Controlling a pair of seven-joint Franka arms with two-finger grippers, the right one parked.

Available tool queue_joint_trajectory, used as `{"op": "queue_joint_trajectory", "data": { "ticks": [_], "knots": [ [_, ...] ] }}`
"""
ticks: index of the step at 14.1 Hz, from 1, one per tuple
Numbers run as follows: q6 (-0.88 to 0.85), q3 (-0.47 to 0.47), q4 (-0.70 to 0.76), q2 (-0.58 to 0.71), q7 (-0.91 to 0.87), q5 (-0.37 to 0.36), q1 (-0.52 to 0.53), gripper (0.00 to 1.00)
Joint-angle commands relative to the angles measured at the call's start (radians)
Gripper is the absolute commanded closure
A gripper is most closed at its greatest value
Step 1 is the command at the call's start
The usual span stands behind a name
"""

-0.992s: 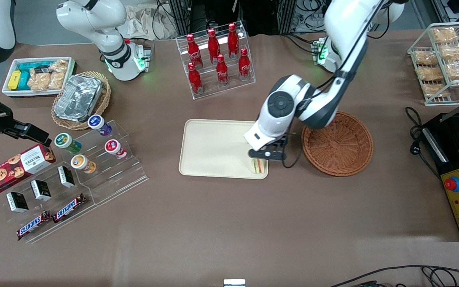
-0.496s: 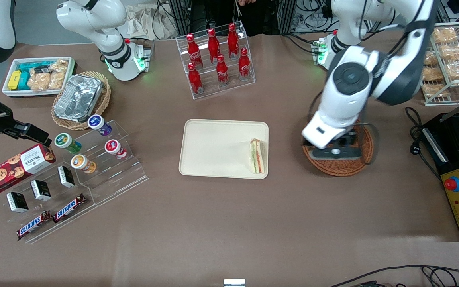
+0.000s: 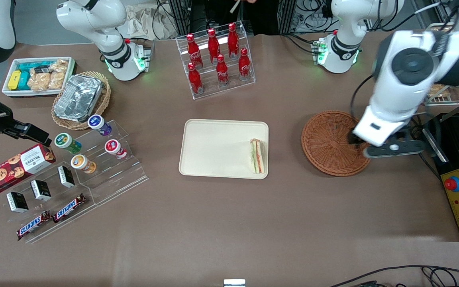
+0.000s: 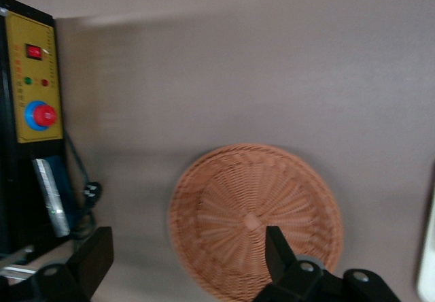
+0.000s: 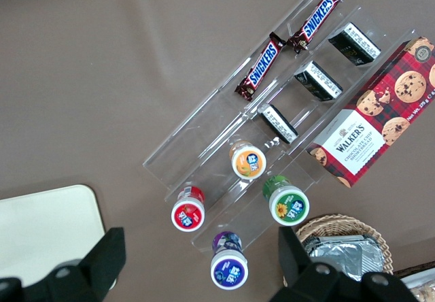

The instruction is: Place sandwich from basket to tray

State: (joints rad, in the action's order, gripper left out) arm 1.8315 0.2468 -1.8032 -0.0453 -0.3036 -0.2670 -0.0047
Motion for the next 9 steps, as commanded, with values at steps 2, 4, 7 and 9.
{"op": "queue_joint_trajectory", "data": {
  "ticks": [2, 4, 7, 9],
  "knots": [
    [-0.057, 0.009, -0.018, 0.077, 0.162, 0.063, 0.066, 0.01],
    [-0.107, -0.064, -0.001, 0.097, 0.274, 0.132, 0.052, 0.0],
    [-0.179, -0.22, 0.041, 0.131, 0.334, 0.242, -0.027, 0.0],
    [-0.187, -0.279, 0.044, 0.162, 0.341, 0.247, -0.072, 0.0]
  ]
}}
